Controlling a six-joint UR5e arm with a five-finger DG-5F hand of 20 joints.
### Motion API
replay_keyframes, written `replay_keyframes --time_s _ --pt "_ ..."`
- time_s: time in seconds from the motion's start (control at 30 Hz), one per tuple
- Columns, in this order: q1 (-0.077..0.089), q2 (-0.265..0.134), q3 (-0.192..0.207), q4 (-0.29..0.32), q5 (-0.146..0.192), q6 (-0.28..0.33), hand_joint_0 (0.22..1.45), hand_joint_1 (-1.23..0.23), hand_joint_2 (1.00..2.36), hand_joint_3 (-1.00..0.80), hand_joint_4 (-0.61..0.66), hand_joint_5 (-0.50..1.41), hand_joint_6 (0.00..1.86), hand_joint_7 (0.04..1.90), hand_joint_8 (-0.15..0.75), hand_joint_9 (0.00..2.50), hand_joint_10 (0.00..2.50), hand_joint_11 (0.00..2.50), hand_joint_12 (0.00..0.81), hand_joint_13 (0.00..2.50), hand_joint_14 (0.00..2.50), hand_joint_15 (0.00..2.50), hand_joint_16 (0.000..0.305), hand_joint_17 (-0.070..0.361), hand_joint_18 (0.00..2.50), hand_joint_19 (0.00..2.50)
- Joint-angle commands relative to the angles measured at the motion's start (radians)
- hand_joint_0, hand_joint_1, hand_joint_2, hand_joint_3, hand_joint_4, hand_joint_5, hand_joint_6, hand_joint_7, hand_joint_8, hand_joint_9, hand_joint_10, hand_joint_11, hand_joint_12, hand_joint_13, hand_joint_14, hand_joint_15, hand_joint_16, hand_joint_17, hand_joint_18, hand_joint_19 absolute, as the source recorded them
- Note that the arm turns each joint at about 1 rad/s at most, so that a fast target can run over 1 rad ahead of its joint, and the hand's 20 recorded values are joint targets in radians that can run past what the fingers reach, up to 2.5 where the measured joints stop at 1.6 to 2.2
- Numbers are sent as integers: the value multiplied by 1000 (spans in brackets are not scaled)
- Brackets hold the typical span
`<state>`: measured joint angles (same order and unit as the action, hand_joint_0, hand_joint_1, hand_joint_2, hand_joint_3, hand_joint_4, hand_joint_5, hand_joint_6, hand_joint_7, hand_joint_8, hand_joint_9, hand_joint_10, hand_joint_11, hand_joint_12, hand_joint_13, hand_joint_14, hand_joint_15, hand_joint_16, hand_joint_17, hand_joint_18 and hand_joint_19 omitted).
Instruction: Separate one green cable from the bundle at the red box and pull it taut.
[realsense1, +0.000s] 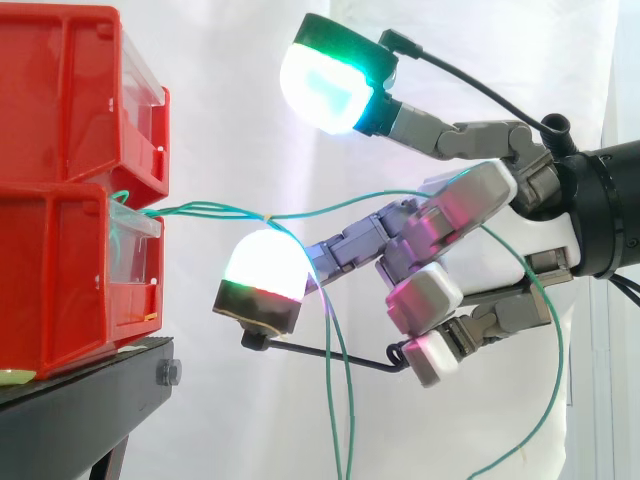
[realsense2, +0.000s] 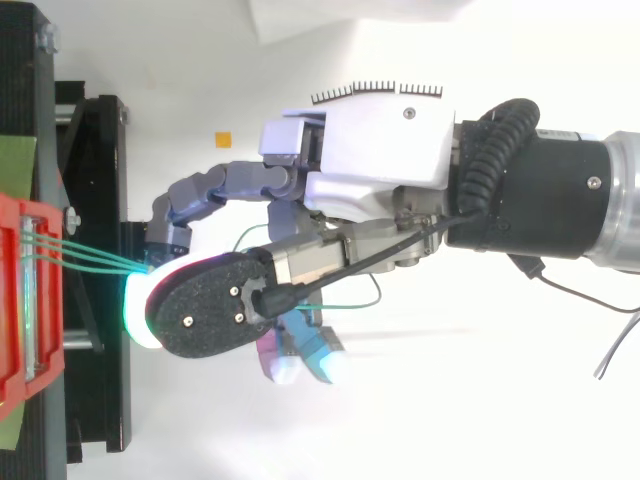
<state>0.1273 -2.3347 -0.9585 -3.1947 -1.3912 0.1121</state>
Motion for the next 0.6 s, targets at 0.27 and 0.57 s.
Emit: replay_keyframes --time_s 0.27,0.57 --pt "0 0 -6 -8 75 23 364 -353 1000 -500 251 114 505 1167 239 1970 15 416 430 1550 15 551 83 187 1464 276" --pt "8 -2 -11 -109 92 189 346 -349 1000 -500 211 131 504 1241 235 2080 16 419 436 1647 17 540 83 187 1565 258"
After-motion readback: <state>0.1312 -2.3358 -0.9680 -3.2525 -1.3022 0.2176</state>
